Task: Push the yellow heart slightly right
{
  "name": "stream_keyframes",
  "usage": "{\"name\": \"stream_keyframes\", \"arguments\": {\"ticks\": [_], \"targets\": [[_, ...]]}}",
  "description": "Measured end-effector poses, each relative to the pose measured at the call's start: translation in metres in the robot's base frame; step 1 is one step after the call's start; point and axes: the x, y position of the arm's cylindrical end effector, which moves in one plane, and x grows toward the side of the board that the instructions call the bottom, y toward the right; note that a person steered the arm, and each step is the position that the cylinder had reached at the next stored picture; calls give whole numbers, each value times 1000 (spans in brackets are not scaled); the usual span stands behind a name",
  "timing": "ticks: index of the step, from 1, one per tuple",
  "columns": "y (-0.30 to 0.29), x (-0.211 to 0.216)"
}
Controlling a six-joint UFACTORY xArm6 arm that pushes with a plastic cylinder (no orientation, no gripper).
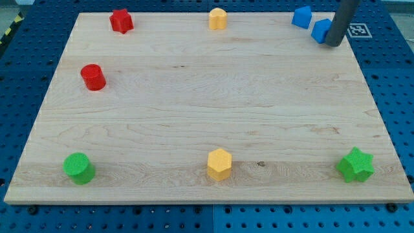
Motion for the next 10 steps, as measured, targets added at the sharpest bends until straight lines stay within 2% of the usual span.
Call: {"name": "stream_keyframes", "arguments": {"ticks": [1,2,3,4,5,10], "targets": [[-28,9],[-114,28],[-190,29],[-255,18],[-284,-17],[-284,-33]]}}
